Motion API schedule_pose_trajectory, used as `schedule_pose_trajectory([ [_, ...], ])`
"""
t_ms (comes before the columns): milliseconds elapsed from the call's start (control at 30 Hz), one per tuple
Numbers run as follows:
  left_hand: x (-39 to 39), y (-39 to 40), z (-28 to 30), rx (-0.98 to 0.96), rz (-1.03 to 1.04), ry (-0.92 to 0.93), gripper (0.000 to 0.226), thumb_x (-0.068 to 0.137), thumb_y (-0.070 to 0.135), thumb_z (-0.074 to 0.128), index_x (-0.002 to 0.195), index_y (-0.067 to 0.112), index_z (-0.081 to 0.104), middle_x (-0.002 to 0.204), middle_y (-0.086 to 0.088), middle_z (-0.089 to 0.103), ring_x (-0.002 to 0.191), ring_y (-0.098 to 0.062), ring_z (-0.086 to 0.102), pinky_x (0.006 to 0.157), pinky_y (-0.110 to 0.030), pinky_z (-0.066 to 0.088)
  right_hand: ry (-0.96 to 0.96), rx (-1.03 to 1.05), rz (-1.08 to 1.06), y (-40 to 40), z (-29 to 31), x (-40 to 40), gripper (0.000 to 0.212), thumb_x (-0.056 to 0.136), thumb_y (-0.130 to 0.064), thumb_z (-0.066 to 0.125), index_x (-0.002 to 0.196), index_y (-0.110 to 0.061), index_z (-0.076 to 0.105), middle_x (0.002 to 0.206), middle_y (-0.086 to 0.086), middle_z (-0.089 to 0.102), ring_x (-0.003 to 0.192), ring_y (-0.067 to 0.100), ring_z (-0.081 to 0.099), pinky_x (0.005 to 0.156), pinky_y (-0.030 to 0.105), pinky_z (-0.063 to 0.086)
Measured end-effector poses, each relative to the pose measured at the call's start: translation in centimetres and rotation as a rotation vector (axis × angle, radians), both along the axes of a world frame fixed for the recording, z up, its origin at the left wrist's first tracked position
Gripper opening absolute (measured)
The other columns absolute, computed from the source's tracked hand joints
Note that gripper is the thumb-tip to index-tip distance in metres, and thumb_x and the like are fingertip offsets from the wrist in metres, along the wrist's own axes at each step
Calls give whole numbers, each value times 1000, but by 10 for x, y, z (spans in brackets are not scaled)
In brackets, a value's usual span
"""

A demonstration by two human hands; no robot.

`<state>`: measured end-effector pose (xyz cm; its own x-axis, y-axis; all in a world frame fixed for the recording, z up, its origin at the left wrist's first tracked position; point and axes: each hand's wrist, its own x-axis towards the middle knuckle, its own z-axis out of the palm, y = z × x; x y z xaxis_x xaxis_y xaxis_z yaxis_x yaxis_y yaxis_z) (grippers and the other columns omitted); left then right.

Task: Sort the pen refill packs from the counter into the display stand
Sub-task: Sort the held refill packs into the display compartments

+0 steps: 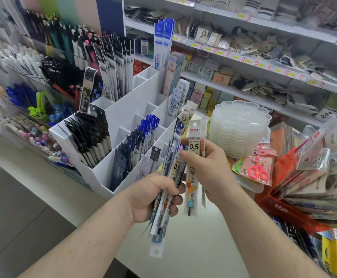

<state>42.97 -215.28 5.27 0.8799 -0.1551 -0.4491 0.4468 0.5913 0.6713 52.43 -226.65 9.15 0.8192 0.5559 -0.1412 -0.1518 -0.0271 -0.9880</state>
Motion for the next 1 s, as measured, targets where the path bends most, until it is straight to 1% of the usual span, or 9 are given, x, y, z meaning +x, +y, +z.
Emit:
schedule_pose_trajectory([
  [100,0,1,-1,-17,-22,-8,26,59,-2,57,77,12,70,73,-6,53,58,-18,48,50,-25,38,11,7,11,-1,2,2,25,89,4,66,101,-18,68,70,-12,68,70,2,65,65,19,54],
  [233,-1,2,-2,-52,-49,-19,35,54,2,66,88,10,69,75,-5,54,58,-17,50,50,-25,39,-43,19,-33,-4,4,4,19,87,6,67,91,-12,68,67,-7,65,66,6,62,62,21,54],
  [400,-2,4,-2,-62,-55,-23,39,58,8,75,96,14,74,77,-4,57,61,-17,54,52,-25,45,-156,-28,-97,-6,2,4,24,84,2,72,73,-18,69,64,-1,60,65,14,55,62,24,48],
  [567,1,4,-4,26,-10,11,40,72,36,80,101,13,66,75,-1,55,62,-16,55,55,-27,43,-179,-24,-155,-8,6,7,10,78,-13,75,72,-17,67,73,10,53,69,18,46,66,33,41],
  [667,3,3,-6,81,61,47,43,78,53,69,94,15,56,70,1,50,57,-15,51,52,-26,40,-191,22,-215,-16,18,11,22,81,-9,74,67,-25,70,76,10,53,73,20,48,70,34,43],
  [733,4,2,-7,65,106,63,29,79,45,64,87,19,52,66,3,48,52,-13,48,48,-23,38,-212,47,-220,-21,26,12,27,84,-10,73,65,-29,70,77,9,52,75,20,47,69,32,44],
  [833,7,-2,-16,167,206,96,18,89,16,65,88,19,47,61,4,45,48,-10,43,47,-22,33,-249,60,-239,-28,35,15,28,91,-1,65,71,-22,63,75,10,49,70,20,45,61,26,46],
  [933,10,-1,-23,345,303,94,19,91,-1,60,95,11,47,56,1,45,44,-11,42,45,-22,33,-317,7,-230,-38,45,15,18,95,-3,61,81,-15,62,88,33,57,77,44,53,67,38,57],
  [1000,12,1,-22,352,339,51,18,87,-3,63,96,5,51,56,-1,49,43,-12,45,43,-21,34,-293,14,-203,-47,52,15,18,95,-1,58,82,-13,61,91,29,63,84,40,61,69,36,58],
])
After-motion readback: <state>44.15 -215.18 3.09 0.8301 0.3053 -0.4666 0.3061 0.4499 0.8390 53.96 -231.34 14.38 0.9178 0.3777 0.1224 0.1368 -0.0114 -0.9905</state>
